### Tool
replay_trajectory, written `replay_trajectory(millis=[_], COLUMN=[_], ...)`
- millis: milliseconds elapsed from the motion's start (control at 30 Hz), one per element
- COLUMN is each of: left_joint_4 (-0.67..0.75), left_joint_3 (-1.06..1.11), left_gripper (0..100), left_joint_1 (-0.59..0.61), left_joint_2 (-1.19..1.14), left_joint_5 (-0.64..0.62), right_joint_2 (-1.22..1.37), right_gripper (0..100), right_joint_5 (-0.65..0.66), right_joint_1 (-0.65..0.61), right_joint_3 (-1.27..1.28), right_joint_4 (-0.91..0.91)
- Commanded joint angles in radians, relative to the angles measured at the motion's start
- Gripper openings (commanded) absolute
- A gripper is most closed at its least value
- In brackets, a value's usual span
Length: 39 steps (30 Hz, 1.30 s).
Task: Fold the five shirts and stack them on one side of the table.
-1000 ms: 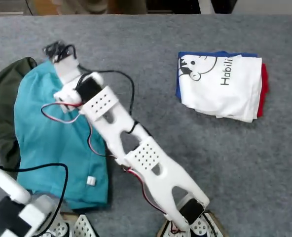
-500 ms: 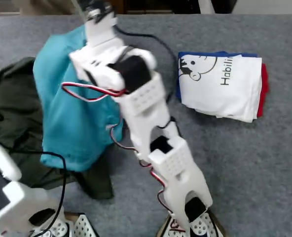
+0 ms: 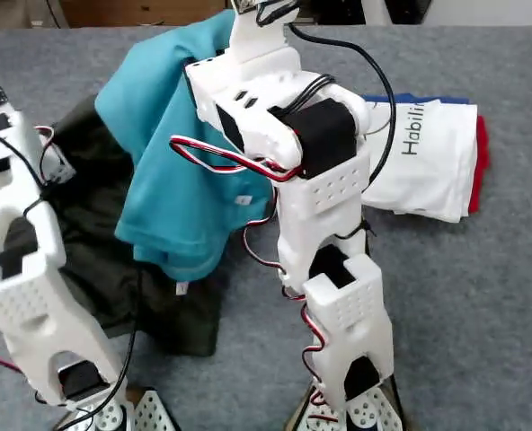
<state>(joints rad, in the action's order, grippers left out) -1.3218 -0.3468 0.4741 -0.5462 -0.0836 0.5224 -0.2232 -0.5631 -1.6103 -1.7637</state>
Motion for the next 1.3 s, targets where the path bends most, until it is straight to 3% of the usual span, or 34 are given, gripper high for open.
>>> replay_trajectory(millis=[0,100,333,567,667,767,1000,1267], left_joint_4=[-0.008,-0.023,-0.199,-0.207,-0.206,-0.137,0.081,0.276], left_joint_3=[-0.229,-0.42,-0.895,-1.234,-1.323,-1.327,-1.326,-1.318], left_gripper=[17,1,2,2,2,2,2,2], left_joint_1=[-0.005,0.002,0.087,0.253,0.304,0.361,0.468,0.442], left_joint_2=[-0.157,-0.306,-0.536,-0.713,-0.762,-0.757,-0.595,-0.395], left_joint_5=[-0.058,-0.032,-0.011,-0.009,-0.009,-0.015,-0.017,-0.011], right_joint_2=[-0.067,-0.065,-0.065,-0.065,-0.065,-0.065,-0.065,-0.067], right_gripper=[0.2,0.2,0.5,0.9,5.5,7.6,0.4,0.2], right_joint_5=[0.008,0.008,0.008,0.008,0.008,0.008,0.009,0.009], right_joint_1=[0.016,0.016,0.021,0.021,0.021,0.021,0.021,0.016], right_joint_3=[-0.045,-0.045,-0.045,-0.045,-0.045,-0.045,-0.045,-0.045], right_joint_4=[-0.005,-0.005,-0.005,-0.005,-0.005,-0.006,-0.018,-0.018])
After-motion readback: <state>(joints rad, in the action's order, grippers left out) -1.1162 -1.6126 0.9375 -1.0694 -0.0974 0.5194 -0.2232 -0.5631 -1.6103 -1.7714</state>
